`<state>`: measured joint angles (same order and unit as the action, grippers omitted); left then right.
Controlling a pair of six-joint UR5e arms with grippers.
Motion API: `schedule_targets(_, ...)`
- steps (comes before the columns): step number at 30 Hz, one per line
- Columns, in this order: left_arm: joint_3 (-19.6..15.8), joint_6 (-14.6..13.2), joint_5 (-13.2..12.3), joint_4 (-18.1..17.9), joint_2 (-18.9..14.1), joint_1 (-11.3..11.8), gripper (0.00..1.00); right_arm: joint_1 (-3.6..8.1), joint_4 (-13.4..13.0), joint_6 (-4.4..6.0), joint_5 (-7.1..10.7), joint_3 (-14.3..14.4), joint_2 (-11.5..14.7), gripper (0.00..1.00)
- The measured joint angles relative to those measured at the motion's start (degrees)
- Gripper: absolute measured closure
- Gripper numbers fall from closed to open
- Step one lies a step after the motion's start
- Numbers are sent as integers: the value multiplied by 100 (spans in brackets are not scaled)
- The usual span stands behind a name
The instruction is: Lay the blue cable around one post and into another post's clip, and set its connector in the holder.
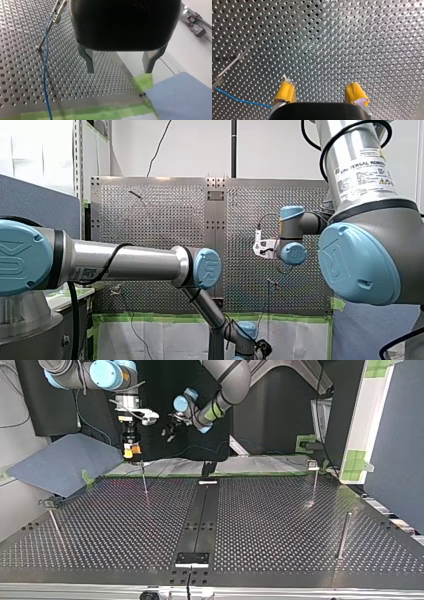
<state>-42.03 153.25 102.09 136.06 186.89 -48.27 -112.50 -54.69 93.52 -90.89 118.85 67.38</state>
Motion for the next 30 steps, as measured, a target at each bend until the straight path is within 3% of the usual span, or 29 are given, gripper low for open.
schedule_targets(10,491,10,117,-100,-1,16,6,4,-16,2,0,2,-2,0)
schedule_targets(21,973,-90,610,-256,-19,56,4,4,-19,1,0,-1,-1,0)
schedule_targets(30,642,-348,1132,-549,-273,145,4,4,-84,1,0,1,-1,0)
